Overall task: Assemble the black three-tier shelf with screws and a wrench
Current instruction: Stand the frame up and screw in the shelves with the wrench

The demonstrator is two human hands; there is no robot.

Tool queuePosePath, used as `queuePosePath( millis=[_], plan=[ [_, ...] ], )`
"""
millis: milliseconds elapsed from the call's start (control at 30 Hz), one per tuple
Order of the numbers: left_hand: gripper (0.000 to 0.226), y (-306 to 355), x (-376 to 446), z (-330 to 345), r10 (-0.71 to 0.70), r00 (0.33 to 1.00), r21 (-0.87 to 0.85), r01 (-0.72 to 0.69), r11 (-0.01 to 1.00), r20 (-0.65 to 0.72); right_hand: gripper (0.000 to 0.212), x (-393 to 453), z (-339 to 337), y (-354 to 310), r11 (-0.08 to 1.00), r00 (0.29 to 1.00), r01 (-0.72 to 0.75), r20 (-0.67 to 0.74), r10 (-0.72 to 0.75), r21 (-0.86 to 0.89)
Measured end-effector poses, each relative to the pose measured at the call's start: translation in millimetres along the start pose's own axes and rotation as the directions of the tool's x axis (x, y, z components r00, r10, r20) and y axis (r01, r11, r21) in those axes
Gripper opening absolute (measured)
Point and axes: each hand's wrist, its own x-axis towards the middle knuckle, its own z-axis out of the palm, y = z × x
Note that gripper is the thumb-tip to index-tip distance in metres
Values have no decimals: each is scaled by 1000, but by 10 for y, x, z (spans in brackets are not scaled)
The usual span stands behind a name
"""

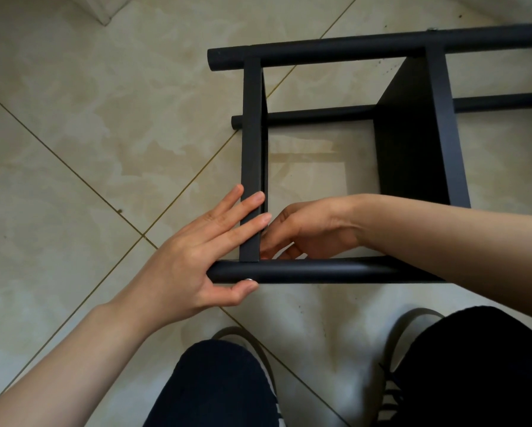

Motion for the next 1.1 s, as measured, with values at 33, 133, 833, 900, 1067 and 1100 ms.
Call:
queuePosePath(
  millis=[33, 133, 833, 900, 1067, 1100],
  plan=[
    [72, -1, -1, 0, -1, 1000, -1, 1, 1000, -1, 14, -1, -8, 2, 1000, 1000, 4, 6, -4, 10],
    [73, -4, -5, 7, 5, 1000, 1, -5, 1000, -4, 14, 15, -1, 17, 1000, 1000, 27, 0, -27, 0],
    [73, -19, -9, 18, 7, 1000, -4, -7, 1000, -12, 16, 18, -3, 68, 998, 998, 59, 3, -59, 8],
    [73, -23, -8, 18, 9, 1000, 1, -9, 1000, -12, 16, 26, 12, 79, 997, 998, 70, -4, -70, 15],
    [74, -39, -15, 25, 14, 1000, -1, -14, 1000, -8, 12, 7, 33, 22, 998, 999, 45, -27, -46, -42],
    [74, -42, -16, 28, 16, 1000, 1, -16, 1000, -9, 12, 0, 35, 7, 997, 998, 40, -37, -42, -61]
  ],
)
